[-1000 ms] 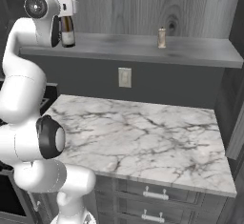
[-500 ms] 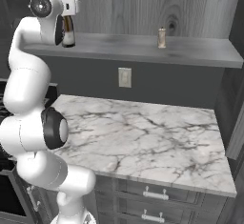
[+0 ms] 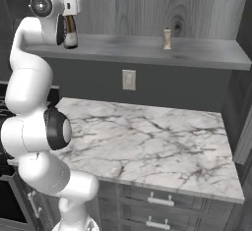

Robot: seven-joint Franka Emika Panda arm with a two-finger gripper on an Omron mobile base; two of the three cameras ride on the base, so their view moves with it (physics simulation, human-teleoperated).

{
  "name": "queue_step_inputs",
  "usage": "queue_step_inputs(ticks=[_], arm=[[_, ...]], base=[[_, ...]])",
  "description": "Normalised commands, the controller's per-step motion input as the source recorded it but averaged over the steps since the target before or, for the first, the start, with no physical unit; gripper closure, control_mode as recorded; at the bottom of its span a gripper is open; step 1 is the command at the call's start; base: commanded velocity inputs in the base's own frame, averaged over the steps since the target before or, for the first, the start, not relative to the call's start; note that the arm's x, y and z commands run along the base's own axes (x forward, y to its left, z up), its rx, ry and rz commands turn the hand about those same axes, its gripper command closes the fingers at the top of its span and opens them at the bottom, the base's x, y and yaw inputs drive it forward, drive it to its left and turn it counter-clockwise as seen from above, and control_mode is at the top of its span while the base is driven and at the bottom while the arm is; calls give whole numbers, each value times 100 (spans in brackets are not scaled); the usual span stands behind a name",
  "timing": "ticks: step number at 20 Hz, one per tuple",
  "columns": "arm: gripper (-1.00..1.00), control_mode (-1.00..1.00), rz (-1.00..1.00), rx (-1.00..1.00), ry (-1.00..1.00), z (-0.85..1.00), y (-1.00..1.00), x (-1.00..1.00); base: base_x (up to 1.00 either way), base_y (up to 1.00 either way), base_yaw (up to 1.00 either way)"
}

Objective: Get the candle and the wine from the cabinet and move them to the dining counter.

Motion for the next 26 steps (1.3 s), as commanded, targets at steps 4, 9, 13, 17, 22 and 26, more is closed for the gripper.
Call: queue_step_inputs(ticks=[4, 9, 13, 17, 22, 26], arm=[[-100, -100, 0, 0, 0, 0, 0, 13], [-100, -100, 0, 0, 0, 0, 0, 18], [-100, -100, 0, 0, 0, 0, 0, 9], [-100, -100, 0, 0, 0, 0, 0, 0], [-100, -100, 0, 0, 0, 0, 2, 8], [-100, -100, 0, 0, 0, 0, 2, 10]], base=[[0, 0, 0], [0, 0, 0], [0, 0, 0], [0, 0, 0], [0, 0, 0], [0, 0, 0]])
